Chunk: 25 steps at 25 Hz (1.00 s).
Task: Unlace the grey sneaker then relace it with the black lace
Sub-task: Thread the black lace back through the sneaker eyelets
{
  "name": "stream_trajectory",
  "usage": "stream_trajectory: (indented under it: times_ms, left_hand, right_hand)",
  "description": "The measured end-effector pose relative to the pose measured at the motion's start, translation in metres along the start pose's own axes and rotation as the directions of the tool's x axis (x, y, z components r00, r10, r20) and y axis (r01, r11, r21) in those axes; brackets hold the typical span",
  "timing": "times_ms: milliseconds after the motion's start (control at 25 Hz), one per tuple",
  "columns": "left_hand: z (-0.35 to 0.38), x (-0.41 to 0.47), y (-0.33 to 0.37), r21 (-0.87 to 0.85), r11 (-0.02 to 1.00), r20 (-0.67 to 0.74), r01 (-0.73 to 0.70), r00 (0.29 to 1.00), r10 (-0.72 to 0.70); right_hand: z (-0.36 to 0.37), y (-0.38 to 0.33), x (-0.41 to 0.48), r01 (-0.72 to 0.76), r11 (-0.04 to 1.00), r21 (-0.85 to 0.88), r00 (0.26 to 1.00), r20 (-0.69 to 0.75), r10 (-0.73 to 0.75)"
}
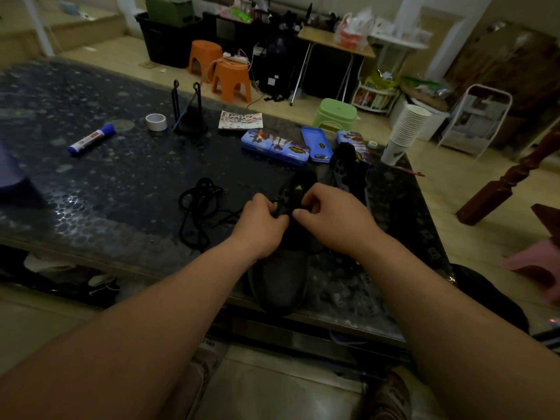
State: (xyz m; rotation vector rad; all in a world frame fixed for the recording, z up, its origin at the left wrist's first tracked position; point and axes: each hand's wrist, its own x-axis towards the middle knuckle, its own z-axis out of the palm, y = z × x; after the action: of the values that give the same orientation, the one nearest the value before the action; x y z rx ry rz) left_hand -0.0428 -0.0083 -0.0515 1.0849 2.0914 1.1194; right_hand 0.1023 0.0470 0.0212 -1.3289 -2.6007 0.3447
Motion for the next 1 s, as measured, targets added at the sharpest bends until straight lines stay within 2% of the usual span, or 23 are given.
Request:
stream_trajectory:
  times_ms: [120,400,480,520,600,640,680,720,760,800,840,920,960,1000]
  left_hand:
    - [-0.003,0.000,0.000,0.022,1.000,0.024,0.003,1.000,-0.004]
    - [-0.003,-0.001,0.002,0.043,0.999,0.025,-0.024,0.999,0.023]
    - [-0.004,-0.003,0.004,0.037,0.999,0.039,-0.014,0.999,0.013]
    - [-0.005,-0.004,0.005,0.036,0.999,0.039,-0.012,0.999,0.010]
    - [-0.004,-0.005,0.006,0.041,0.999,0.028,-0.019,0.999,0.018]
    - [-0.004,-0.004,0.006,0.040,0.999,0.025,-0.027,0.999,0.026]
    - [-0.003,-0.003,0.006,0.035,0.999,0.021,-0.036,0.999,0.035]
    - [-0.003,-0.003,0.004,0.027,0.999,0.022,-0.041,0.999,0.041]
    - [-0.003,-0.003,0.004,0.021,0.999,0.026,-0.044,0.999,0.043]
    - [-0.003,-0.003,0.003,0.019,0.999,0.030,-0.044,0.999,0.044]
    - [-0.003,-0.003,0.002,0.017,0.999,0.030,-0.042,0.999,0.041]
    - [-0.002,-0.003,0.001,0.002,1.000,0.023,-0.031,0.999,0.031]
    - [-0.001,-0.003,0.001,-0.002,1.000,0.021,-0.025,0.999,0.025]
    - [-0.002,-0.004,0.001,0.003,1.000,0.020,-0.020,1.000,0.020]
  right_hand:
    - [0.009,-0.009,0.020,0.038,0.978,-0.207,0.999,0.017,-0.035]
    - [0.005,-0.016,0.041,-0.041,0.974,-0.221,0.989,0.130,0.071]
    - [0.001,-0.016,0.044,-0.078,0.992,-0.094,0.984,0.153,0.092]
    - [-0.004,-0.016,0.041,-0.123,0.990,0.068,0.985,0.133,0.114]
    - [-0.017,-0.009,0.021,-0.197,0.859,0.472,0.980,0.124,0.157]
    - [-0.023,0.000,0.003,-0.207,0.808,0.551,0.975,0.185,0.124]
    - [-0.030,0.011,-0.015,-0.204,0.825,0.526,0.956,0.288,0.053]
    - [-0.035,0.021,-0.031,-0.197,0.891,0.409,0.903,0.430,0.002]
    - [-0.034,0.029,-0.046,-0.181,0.950,0.255,0.829,0.558,0.008]
    - [-0.030,0.035,-0.053,-0.163,0.978,0.134,0.790,0.611,0.048]
    - [-0.023,0.038,-0.052,-0.158,0.983,0.091,0.821,0.565,0.080]
    - [-0.009,0.029,-0.036,-0.141,0.976,0.168,0.957,0.275,0.091]
    - [-0.003,0.019,-0.024,-0.102,0.977,0.188,0.988,0.133,0.077]
    - [0.000,0.008,-0.013,-0.059,0.986,0.159,0.997,0.052,0.052]
